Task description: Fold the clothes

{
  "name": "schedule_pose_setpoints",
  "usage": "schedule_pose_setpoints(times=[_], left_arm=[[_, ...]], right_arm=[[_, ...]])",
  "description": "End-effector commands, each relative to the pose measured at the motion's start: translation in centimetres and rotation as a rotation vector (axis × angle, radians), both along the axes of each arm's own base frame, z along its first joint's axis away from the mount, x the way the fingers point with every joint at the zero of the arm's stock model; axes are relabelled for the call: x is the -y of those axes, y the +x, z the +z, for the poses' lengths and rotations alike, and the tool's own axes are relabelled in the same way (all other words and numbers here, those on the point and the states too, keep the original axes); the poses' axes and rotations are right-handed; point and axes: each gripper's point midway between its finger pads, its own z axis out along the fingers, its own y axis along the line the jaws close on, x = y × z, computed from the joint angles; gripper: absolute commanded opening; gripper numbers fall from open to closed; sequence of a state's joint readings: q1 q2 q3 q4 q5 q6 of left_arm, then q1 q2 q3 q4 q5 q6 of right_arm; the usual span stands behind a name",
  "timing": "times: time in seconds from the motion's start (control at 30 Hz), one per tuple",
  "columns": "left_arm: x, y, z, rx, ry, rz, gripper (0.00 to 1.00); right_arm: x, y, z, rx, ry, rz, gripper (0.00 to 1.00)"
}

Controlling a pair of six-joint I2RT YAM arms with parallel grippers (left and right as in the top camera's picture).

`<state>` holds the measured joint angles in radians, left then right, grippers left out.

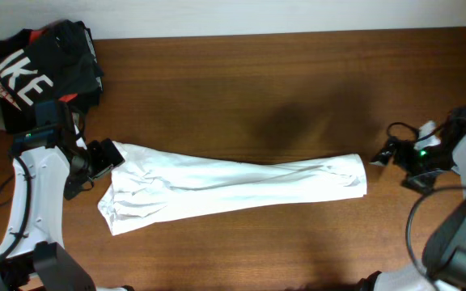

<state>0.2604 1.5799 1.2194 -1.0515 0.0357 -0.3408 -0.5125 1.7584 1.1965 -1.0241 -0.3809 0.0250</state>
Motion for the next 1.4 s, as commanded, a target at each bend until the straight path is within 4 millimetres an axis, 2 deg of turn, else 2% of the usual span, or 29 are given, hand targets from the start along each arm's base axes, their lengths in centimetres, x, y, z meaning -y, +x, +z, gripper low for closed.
schedule_pose_setpoints(times=[0.0,0.1,0.2,0.3,0.33,0.37,0.4,0.43,0.5,0.6,0.7,0.77,0.83,0.87,0.93,1.0,1.1,1.23,1.33,1.37], left_arm=[[0.5,0.3,0.4,0.019,-0.027,-0.007,0.99],[0.7,0.3,0.4,0.018,-0.025,-0.015,0.99],[0.8,0.3,0.4,0.019,-0.024,-0.017,0.99],[0.7,0.4,0.4,0.022,-0.023,-0.017,0.99],[0.7,0.4,0.4,0.022,-0.023,-0.017,0.99],[0.7,0.4,0.4,0.022,-0.023,-0.017,0.99],[0.7,0.4,0.4,0.022,-0.023,-0.017,0.99],[0.7,0.4,0.4,0.022,-0.023,-0.017,0.99],[0.7,0.4,0.4,0.022,-0.023,-0.017,0.99],[0.8,0.4,0.4,0.021,-0.024,-0.017,0.99],[0.8,0.4,0.4,0.021,-0.024,-0.017,0.99],[0.8,0.4,0.4,0.021,-0.024,-0.017,0.99],[0.7,0.4,0.4,0.022,-0.023,-0.017,0.99],[0.7,0.4,0.4,0.022,-0.023,-0.017,0.99],[0.7,0.4,0.4,0.022,-0.023,-0.016,0.99],[0.7,0.5,0.4,0.024,-0.023,-0.016,0.99],[0.7,0.6,0.4,0.029,-0.021,-0.017,0.99],[0.7,0.6,0.4,0.029,-0.022,-0.017,0.99],[0.7,0.6,0.4,0.028,-0.022,-0.017,0.99],[0.7,0.6,0.4,0.028,-0.022,-0.017,0.99]], right_arm=[[-3.2,1.1,-2.1,0.048,0.161,0.138,1.0],[-4.0,0.8,-4.2,-0.001,0.194,0.172,1.0],[-5.2,0.3,-5.0,-0.042,0.218,0.198,0.97],[-7.7,-0.6,-5.6,-0.076,0.231,0.263,0.94],[-8.9,-0.8,-6.0,-0.083,0.229,0.303,0.89],[-9.8,-1.0,-6.3,-0.085,0.227,0.332,0.82],[-10.6,-1.1,-6.6,-0.095,0.219,0.344,0.68],[-10.9,-1.0,-6.9,-0.124,0.193,0.322,0.36],[-10.9,-0.6,-7.0,-0.112,0.184,0.323,0.05],[-10.2,0.0,-6.4,-0.098,0.172,0.31,0.04],[-7.0,0.9,-4.0,-0.107,0.073,0.222,0.04],[-4.4,1.4,0.1,-0.084,-0.029,0.167,0.04],[-4.0,1.5,3.6,-0.029,-0.077,0.148,0.04],[-4.4,1.4,4.7,-0.006,-0.083,0.153,0.04],[-6.1,0.9,7.2,0.046,-0.104,0.193,0.04],[-8.4,0.6,8.0,0.061,-0.114,0.25,0.04],[-12.0,1.0,7.5,0.054,-0.119,0.317,0.04],[-18.6,2.2,6.9,0.11,-0.111,0.44,0.04],[-21.9,2.0,5.8,0.102,-0.118,0.522,0.04],[-22.3,1.9,5.1,0.084,-0.141,0.528,0.04]])
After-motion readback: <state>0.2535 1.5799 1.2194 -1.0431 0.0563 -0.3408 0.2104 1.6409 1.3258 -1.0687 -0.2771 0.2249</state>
